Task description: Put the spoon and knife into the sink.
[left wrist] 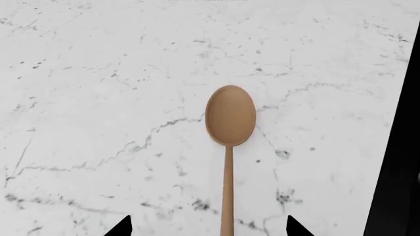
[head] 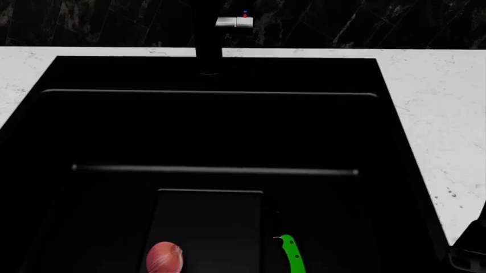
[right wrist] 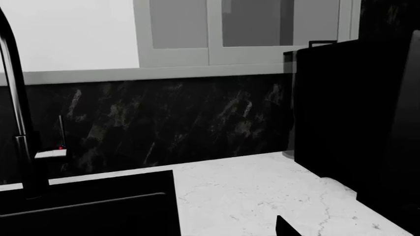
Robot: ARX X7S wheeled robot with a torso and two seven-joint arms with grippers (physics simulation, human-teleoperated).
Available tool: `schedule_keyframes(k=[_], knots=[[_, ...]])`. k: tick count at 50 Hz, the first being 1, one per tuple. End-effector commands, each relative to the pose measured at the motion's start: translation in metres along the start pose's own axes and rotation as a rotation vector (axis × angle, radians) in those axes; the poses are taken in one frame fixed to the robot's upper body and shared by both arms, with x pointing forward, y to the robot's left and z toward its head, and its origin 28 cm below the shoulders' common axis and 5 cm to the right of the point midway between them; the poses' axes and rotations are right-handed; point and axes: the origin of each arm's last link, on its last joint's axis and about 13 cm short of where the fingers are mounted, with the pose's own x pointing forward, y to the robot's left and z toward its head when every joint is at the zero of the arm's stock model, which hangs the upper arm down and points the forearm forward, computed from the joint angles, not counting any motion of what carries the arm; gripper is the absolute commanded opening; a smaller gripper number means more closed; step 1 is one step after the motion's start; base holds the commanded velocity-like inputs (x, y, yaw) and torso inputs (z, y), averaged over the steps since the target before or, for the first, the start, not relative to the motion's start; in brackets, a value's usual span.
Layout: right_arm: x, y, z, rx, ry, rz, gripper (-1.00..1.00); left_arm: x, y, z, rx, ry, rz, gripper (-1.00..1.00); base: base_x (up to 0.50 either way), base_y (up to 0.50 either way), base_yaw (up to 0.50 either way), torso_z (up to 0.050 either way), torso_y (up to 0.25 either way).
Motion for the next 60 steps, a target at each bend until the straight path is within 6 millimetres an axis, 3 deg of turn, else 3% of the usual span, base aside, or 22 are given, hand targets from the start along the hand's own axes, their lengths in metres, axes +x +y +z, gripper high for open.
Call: schedule_keyframes(k=[1, 5, 6, 22, 27, 34, 39, 42, 51, 60], knots=[[0.0, -0.001, -0.001, 0.003, -0.001, -0.004, 1.0, 0.01, 0.0, -0.021, 0.039, 0.083, 0.029, 1.0, 0.0, 0.0, 0.0, 0.0, 0.0], [0.0, -0.001, -0.001, 0.005, -0.002, -0.008, 1.0, 0.012, 0.0, -0.025, 0.039, 0.108, 0.04, 1.0, 0.0, 0.0, 0.0, -0.002, 0.0], [0.0, -0.002, -0.001, 0.006, -0.002, -0.009, 1.0, 0.012, 0.001, -0.025, 0.039, 0.11, 0.05, -1.0, 0.01, 0.0, 0.0, 0.0, 0.0], [-0.001, -0.002, 0.0, 0.012, -0.006, -0.012, 1.0, 0.008, 0.001, -0.017, 0.008, 0.053, 0.112, -1.0, 0.0, 0.0, 0.0, -0.001, 0.0], [0.0, -0.002, 0.0, 0.012, -0.006, -0.012, 1.0, 0.0, 0.002, -0.004, -0.031, -0.022, 0.12, -1.0, 0.0, 0.0, 0.0, 0.0, 0.0], [0.0, -0.002, -0.002, 0.013, -0.004, -0.01, 1.0, -0.033, -0.005, 0.033, -0.028, -0.206, 0.036, -1.0, 0.0, 0.0, 0.0, 0.0, 0.0], [0.0, -0.001, -0.002, 0.014, -0.004, -0.008, 1.0, -0.076, -0.017, 0.068, 0.0, -0.39, -0.07, -1.0, 0.0, 0.0, 0.0, 0.0, 0.0], [0.0, -0.001, -0.002, 0.016, -0.005, -0.009, 1.0, -0.094, -0.027, 0.074, 0.037, -0.421, -0.157, -1.0, 0.0, 0.0, 0.0, 0.0, 0.0], [0.001, -0.001, -0.001, 0.015, -0.007, -0.005, 1.0, -0.121, -0.062, 0.052, 0.268, -0.416, -0.43, -1.0, 0.0, 0.0, 0.0, 0.0, 0.0], [0.0, -0.002, -0.003, 0.018, -0.006, -0.009, 1.0, -0.121, -0.083, 0.027, 0.359, -0.334, -0.563, -1.0, 0.0, 0.0, 0.0, 0.0, 0.0]])
